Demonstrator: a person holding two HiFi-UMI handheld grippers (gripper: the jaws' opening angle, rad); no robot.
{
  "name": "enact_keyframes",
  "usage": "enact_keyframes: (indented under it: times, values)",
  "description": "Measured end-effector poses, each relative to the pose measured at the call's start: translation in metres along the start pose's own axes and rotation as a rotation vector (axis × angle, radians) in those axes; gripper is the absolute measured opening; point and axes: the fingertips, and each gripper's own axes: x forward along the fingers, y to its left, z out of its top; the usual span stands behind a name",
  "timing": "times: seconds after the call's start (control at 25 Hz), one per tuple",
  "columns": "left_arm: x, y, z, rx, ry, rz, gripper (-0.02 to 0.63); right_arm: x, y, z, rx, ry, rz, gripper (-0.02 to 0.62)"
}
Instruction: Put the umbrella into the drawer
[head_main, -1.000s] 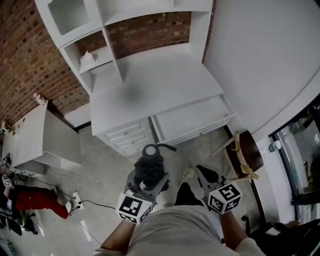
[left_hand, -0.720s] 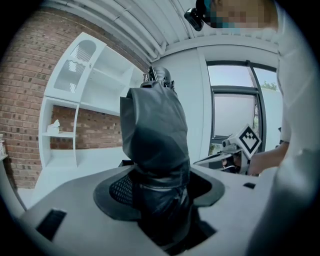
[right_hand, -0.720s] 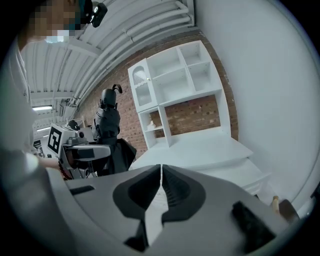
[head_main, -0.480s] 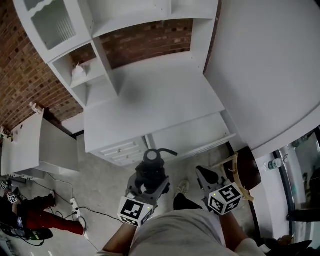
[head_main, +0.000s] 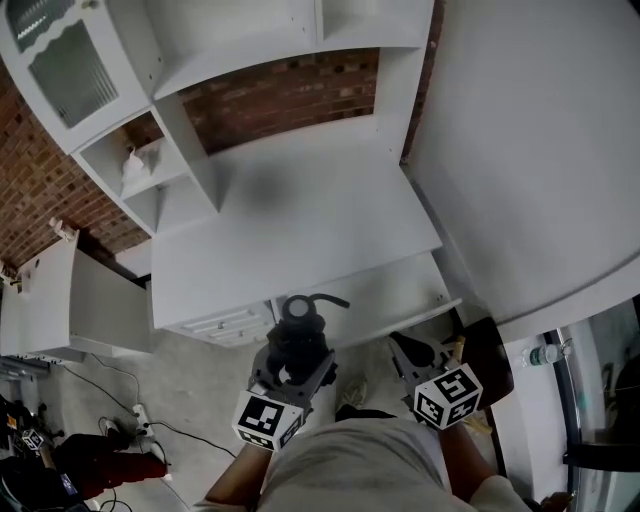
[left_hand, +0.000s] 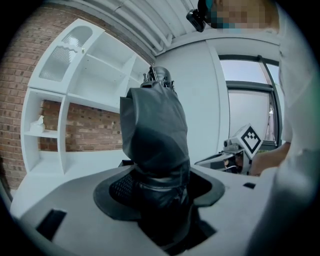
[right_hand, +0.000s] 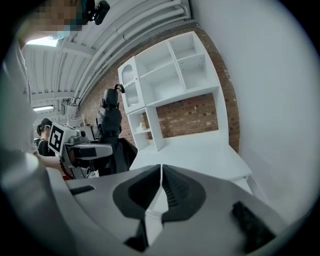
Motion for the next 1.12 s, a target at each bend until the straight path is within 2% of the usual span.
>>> enact_keyframes:
  times: [0.4,0.72,1.12]
  values:
    - [0.047,-0.007,0.016,0.018,0.003,0.027,0.282,0.006,-0.050,0.004,0.018,0.005,0.044,0.031]
    - [0.056,-0.007,0.016,0.031,0.038,0.055,0.282,0.010,-0.062,-0.001,0.034,0.020,0.079,0.031]
    - [0.065,0.007,0.014,0.064,0.093,0.056,0.282,0.029,-0.069,0.000,0.056,0.049,0.085,0.031]
